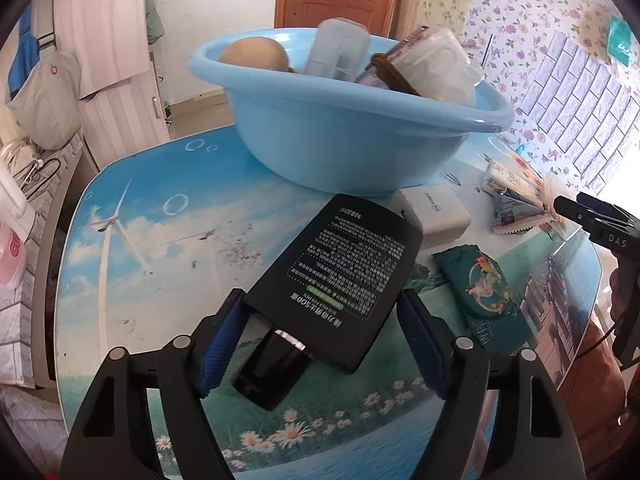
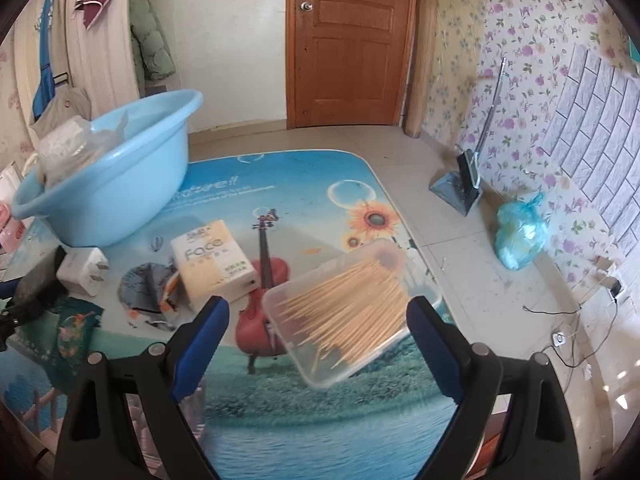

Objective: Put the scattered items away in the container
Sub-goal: 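Grasp the black box with the left gripper while the right approaches the toothpick container, then grasp the clear toothpick container with the right gripper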

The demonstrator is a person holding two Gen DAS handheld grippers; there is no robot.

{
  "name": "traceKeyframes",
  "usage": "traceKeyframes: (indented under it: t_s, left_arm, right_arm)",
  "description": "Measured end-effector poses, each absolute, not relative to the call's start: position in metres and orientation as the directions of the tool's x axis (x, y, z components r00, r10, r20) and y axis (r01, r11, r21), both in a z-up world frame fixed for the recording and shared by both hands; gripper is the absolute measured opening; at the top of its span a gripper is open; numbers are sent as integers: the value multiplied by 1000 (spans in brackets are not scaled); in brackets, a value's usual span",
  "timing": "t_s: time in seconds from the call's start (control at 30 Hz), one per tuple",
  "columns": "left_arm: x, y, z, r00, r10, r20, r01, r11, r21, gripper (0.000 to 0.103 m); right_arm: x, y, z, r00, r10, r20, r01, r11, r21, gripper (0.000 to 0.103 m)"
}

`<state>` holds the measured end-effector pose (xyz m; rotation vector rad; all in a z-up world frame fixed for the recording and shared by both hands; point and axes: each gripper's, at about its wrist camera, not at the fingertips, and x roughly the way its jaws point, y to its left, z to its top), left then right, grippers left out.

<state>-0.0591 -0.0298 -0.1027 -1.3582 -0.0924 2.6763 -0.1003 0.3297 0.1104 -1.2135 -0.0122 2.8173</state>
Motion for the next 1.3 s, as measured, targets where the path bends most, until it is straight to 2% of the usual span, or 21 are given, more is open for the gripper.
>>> traceKeyframes:
  t_s: [0.17, 0.37, 0.53, 0.9, 1.03, 1.23, 1.27, 1.3]
  left_arm:
    - [-57, -37, -102, -585, 135, -799, -67, -991, -119, 72]
    - [-56, -33, -100, -591, 139, -794, -70, -990, -121, 72]
    - [-60, -35, -102, -594, 145, -791, -64, -989, -133, 72]
    - [-74, -20, -105, -604, 99, -791, -90, -994, -56, 76]
    - [-70, -25, -102, -603, 141, -785, -104, -990, -98, 71]
    - [-67, -29, -103, -605, 119, -787, -84, -993, -85, 71]
    - [-67, -31, -103, -604, 116, -788, -76, -993, -87, 71]
    - [-68, -33, -103, -604, 111, -790, -70, -994, -86, 71]
  right_arm:
    - [-104, 342, 103, -654, 91, -751, -107, -994, -27, 92]
    - [-100, 343, 93, -633, -24, -774, -72, -993, 89, 91]
    - [-96, 340, 94, -652, -9, -758, -69, -995, 71, 90]
    - [-116, 349, 93, -643, 5, -766, -108, -991, 83, 90]
    - [-126, 346, 93, -638, 11, -770, -108, -991, 75, 91]
    - [-140, 343, 90, -620, 42, -783, -126, -991, 47, 91]
    - [-141, 342, 90, -622, 44, -782, -123, -991, 43, 90]
    - [-141, 343, 91, -625, 41, -780, -121, -992, 44, 84]
